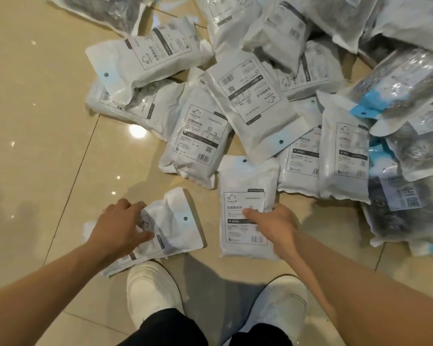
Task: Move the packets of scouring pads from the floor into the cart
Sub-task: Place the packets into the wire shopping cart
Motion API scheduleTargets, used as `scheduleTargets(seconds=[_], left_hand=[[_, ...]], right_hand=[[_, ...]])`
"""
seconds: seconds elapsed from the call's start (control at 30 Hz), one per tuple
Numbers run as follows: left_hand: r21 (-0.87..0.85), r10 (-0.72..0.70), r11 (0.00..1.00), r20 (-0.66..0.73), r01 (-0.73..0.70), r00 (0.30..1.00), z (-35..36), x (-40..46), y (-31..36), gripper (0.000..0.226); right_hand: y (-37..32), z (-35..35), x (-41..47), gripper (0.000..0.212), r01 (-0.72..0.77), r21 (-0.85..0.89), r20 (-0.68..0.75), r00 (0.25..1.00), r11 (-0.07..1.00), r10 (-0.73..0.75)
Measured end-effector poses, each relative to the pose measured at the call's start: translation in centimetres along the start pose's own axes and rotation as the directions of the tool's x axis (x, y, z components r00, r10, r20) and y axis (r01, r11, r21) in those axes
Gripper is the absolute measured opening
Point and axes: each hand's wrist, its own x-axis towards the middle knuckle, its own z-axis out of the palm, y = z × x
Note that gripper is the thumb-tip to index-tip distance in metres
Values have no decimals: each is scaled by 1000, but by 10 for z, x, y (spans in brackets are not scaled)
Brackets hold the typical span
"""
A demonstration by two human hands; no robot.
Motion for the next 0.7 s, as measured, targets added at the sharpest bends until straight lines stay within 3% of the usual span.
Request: scheduleTargets(seconds=[0.1,0.23,0.43,0.6,0.63,0.7], left_hand=[[-63,34,997,-39,-36,999,-10,-9,-4,52],[-350,-37,936,-23,26,999,-41,-47,6,38],[-511,-56,859,-35,30,998,-122,-129,39,52],[-687,-25,726,-72,-31,997,-212,-224,76,69],[-711,-13,701,-88,-54,996,-233,-248,85,64],[-746,33,655,-124,-115,992,-279,-309,110,33]], right_hand=[[9,-4,-12,15,32,54,105,994,998,-38],[16,-25,-56,27,134,79,171,974,988,-146],[2,-90,-173,29,128,247,167,971,961,-172],[-18,-155,-302,30,131,383,117,975,915,-188],[-24,-171,-336,29,128,425,103,976,896,-189],[-29,-207,-405,27,108,494,83,982,863,-170]])
